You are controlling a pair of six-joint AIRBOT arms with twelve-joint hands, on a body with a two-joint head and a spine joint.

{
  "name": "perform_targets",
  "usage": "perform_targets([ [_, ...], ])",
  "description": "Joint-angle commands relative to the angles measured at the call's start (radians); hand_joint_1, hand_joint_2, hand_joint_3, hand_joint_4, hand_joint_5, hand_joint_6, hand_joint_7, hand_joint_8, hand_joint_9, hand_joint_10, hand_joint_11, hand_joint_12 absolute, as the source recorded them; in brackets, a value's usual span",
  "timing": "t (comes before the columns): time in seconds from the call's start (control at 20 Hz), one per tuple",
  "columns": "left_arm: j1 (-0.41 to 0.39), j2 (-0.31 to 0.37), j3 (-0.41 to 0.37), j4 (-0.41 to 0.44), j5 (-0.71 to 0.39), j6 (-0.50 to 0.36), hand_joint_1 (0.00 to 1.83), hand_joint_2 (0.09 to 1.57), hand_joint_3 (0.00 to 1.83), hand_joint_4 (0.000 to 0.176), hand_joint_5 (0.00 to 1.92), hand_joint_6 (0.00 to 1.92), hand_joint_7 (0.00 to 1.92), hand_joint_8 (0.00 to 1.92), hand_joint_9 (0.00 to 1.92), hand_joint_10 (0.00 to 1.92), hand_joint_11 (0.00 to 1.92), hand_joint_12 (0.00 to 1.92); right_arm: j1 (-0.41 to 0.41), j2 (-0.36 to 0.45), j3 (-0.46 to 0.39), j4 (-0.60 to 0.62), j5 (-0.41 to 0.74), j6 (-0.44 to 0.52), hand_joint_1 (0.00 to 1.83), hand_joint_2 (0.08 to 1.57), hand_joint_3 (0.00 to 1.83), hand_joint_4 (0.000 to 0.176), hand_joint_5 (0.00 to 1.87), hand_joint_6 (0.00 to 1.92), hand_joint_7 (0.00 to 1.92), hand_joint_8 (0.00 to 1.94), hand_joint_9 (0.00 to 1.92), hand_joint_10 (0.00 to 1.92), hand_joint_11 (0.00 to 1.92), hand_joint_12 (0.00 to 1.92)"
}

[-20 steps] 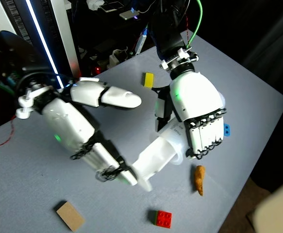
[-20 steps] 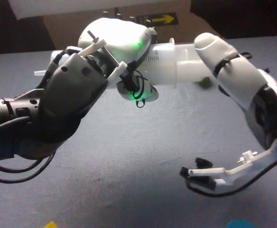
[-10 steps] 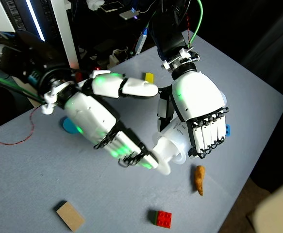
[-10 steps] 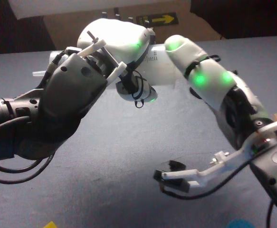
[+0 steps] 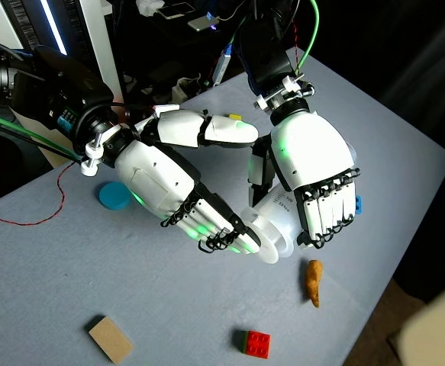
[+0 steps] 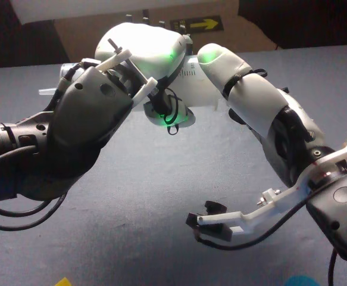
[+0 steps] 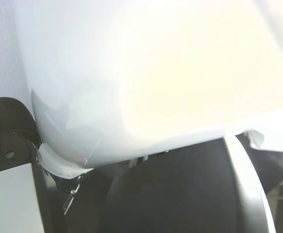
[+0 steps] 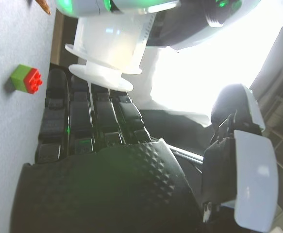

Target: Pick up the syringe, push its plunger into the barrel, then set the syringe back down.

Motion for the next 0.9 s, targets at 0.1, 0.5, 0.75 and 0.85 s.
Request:
perform_targets([
  [0.1, -0.02, -0.015, -0.017, 0.097, -0.025, -0.025, 1.48, 1.16, 0.0, 0.0, 0.89, 0.99, 0.76, 1.26, 0.79, 1.32, 0.71, 1.67, 0.016, 0.048, -0.038, -0.204, -0.028, -0.017, 0.1, 0.97, 0.0, 0.0, 0.07, 0.0, 0.09, 0.0, 0.1, 0.0, 0.0, 0.39],
  [0.5, 0.009, -0.018, -0.036, 0.083, -0.055, -0.024, 1.48, 1.17, 0.0, 0.0, 0.9, 0.97, 0.77, 1.26, 0.78, 1.34, 0.65, 1.71, -0.044, 0.237, -0.094, -0.264, 0.129, -0.084, 0.11, 0.97, 0.0, 0.0, 0.06, 0.0, 0.08, 0.0, 0.08, 0.0, 0.0, 0.35],
  [0.75, 0.042, -0.029, -0.041, 0.083, -0.066, -0.024, 1.49, 1.15, 0.0, 0.0, 0.9, 0.96, 0.8, 1.2, 0.82, 1.28, 0.71, 1.66, -0.08, 0.291, -0.13, -0.265, 0.153, -0.166, 0.06, 0.99, 0.0, 0.0, 0.06, 0.0, 0.09, 0.0, 0.1, 0.01, 0.0, 0.4],
  [0.85, 0.064, -0.038, -0.04, 0.083, -0.079, -0.029, 1.49, 1.15, 0.0, 0.0, 0.89, 0.97, 0.81, 1.17, 0.84, 1.25, 0.75, 1.63, -0.092, 0.294, -0.137, -0.265, 0.142, -0.192, 0.1, 0.98, 0.0, 0.0, 0.07, 0.0, 0.1, 0.0, 0.11, 0.0, 0.0, 0.42],
])
